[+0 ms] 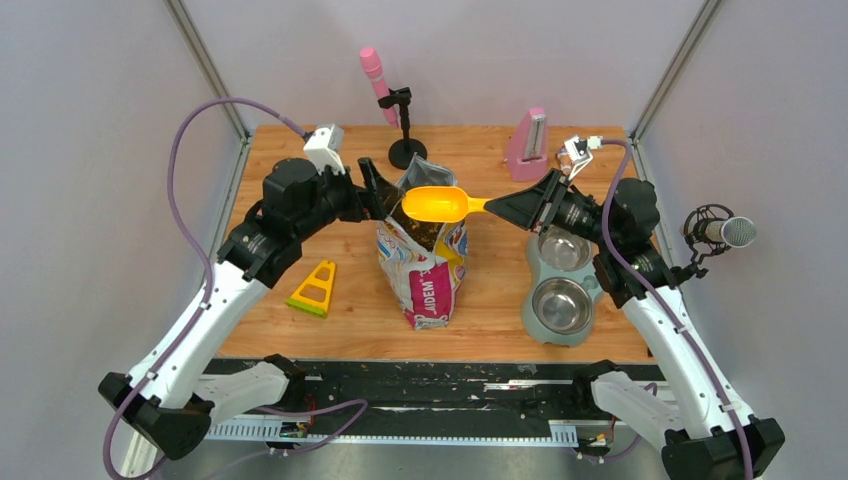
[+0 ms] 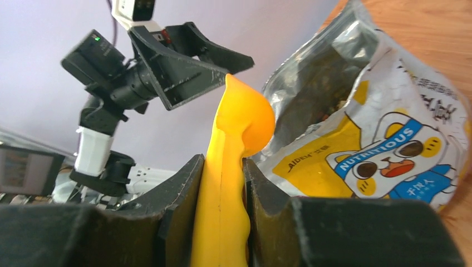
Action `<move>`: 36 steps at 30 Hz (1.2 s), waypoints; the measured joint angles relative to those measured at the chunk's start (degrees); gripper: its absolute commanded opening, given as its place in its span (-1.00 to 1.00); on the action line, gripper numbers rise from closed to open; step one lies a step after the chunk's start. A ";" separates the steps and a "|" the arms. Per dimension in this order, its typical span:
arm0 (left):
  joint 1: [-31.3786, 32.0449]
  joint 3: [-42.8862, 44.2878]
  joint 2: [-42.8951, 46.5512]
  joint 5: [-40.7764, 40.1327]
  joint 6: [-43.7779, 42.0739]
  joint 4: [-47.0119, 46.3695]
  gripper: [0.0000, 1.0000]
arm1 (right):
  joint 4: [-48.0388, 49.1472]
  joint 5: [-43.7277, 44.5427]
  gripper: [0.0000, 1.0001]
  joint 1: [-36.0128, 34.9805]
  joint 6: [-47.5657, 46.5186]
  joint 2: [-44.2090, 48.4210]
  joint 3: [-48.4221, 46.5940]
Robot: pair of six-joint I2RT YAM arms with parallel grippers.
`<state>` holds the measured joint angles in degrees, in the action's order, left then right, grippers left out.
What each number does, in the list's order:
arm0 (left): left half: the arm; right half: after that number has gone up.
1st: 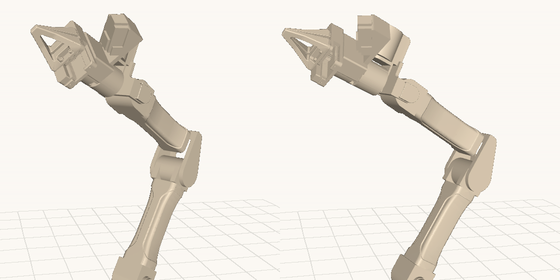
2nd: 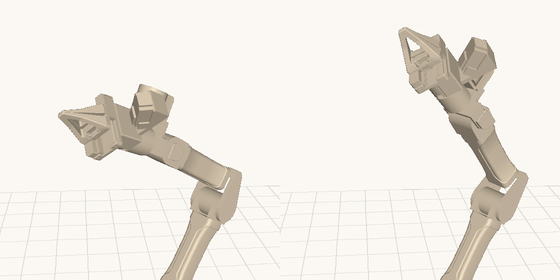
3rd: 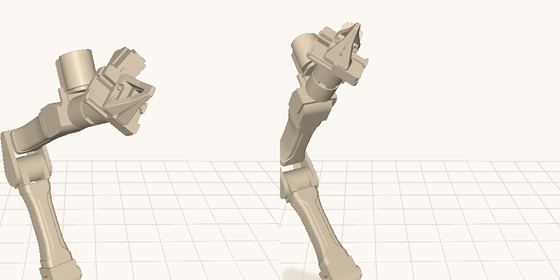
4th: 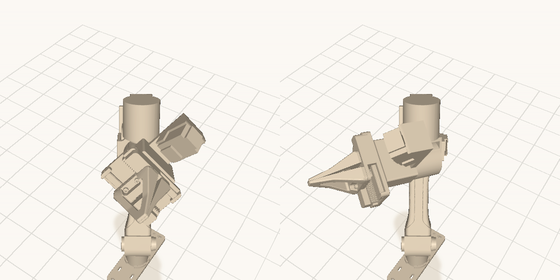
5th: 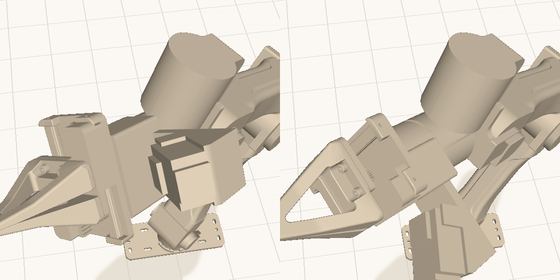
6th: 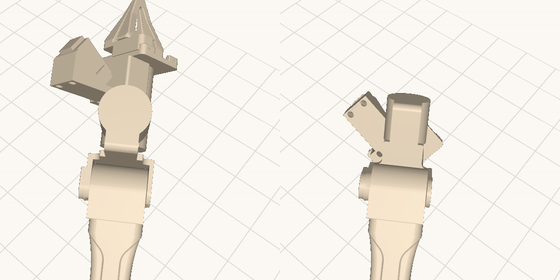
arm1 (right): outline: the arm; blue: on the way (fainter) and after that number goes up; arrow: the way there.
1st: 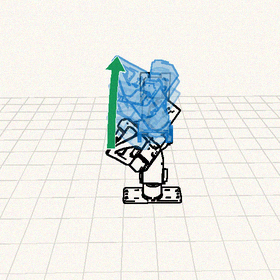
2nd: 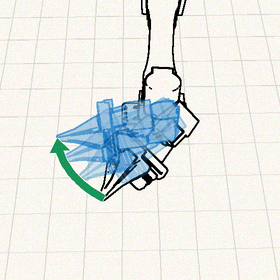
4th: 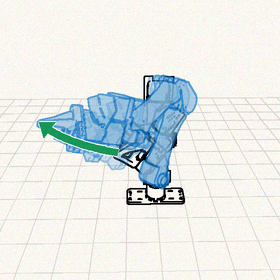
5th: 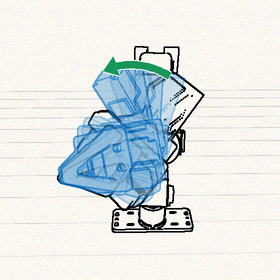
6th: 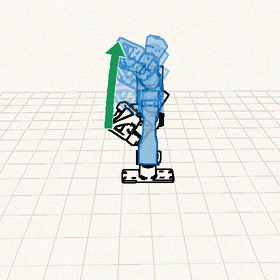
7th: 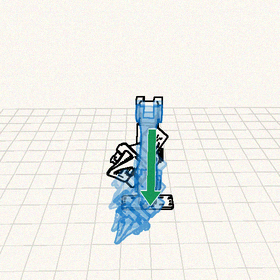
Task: Serve the pet food
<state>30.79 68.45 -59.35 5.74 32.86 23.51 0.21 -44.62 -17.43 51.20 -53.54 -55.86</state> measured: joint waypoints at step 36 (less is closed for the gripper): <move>3.89 21.44 -27.17 -25.35 -14.95 22.58 -1.00 | -20.52 29.59 -1.00 -0.04 -16.61 7.91 -3.74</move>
<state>34.68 89.89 -86.52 -19.62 17.91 46.09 -20.32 -15.03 -17.47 34.59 -45.63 -59.59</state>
